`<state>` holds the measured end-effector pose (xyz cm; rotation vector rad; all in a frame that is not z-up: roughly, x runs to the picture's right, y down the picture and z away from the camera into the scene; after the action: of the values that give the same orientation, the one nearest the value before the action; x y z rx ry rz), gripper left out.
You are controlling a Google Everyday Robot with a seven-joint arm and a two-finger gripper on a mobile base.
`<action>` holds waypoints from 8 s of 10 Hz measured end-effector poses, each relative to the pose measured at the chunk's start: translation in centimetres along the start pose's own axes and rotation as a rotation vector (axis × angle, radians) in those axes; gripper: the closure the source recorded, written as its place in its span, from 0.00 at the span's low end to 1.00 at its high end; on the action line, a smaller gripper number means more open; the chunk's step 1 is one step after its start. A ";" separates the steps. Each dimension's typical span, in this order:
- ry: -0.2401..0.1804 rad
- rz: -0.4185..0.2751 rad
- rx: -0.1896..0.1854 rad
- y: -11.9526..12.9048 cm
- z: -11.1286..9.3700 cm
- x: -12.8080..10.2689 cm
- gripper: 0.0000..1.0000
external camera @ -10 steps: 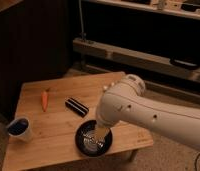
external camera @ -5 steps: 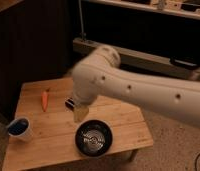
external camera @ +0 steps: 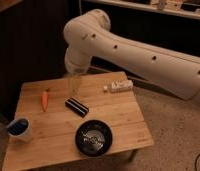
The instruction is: Move the arm in a circular motion
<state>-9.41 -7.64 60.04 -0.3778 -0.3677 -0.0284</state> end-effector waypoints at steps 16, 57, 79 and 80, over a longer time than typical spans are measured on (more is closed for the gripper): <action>0.304 0.458 -0.028 18.2 -5.7 27.5 0.20; 0.112 0.264 0.013 19.7 -7.0 28.7 0.20; 0.133 0.007 -0.003 -4.9 2.8 2.0 0.20; 0.153 0.061 -0.002 -4.9 2.7 4.8 0.20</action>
<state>-6.29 -10.99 65.78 -0.3861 -0.2050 0.0024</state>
